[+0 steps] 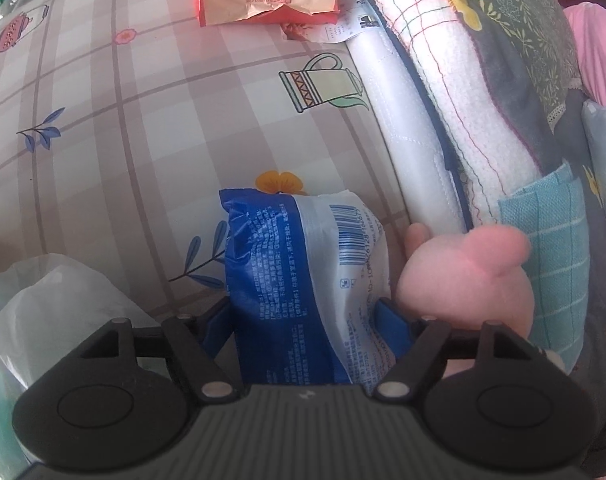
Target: Organize soft objects
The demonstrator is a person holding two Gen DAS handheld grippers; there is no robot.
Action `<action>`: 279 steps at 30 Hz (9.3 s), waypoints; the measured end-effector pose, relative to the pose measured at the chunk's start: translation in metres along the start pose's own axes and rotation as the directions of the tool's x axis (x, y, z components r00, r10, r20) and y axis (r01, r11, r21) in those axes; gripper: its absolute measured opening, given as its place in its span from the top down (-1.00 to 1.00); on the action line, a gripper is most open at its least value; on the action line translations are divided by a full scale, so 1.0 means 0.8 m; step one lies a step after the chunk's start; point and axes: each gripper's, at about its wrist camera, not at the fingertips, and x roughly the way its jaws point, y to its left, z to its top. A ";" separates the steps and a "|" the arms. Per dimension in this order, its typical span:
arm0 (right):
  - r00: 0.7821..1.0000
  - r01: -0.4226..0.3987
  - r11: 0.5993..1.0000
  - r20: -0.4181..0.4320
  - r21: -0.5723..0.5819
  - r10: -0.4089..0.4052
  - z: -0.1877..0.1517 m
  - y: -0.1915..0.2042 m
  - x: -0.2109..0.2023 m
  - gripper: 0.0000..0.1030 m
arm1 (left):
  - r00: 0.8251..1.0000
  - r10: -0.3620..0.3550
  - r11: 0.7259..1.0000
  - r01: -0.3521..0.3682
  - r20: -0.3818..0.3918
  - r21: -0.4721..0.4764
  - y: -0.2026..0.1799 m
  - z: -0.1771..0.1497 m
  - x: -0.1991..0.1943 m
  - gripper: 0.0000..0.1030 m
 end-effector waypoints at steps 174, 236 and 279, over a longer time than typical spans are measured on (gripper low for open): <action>0.947 -0.148 0.980 -0.306 -0.137 0.100 -0.020 -0.093 0.031 -0.04 | 0.941 -0.235 0.969 0.205 0.244 0.139 -0.013 -0.318 -0.068 0.05; 0.895 -0.354 0.862 -0.399 -0.364 0.200 -0.173 0.296 0.113 -0.08 | 0.857 -0.092 0.943 0.239 0.506 -0.233 0.329 -0.373 -0.293 0.09; 0.918 -0.301 0.937 -0.320 -0.176 0.235 -0.119 0.168 0.112 -0.12 | 1.000 -0.010 0.901 0.013 0.009 -0.434 0.369 -0.288 -0.159 -0.60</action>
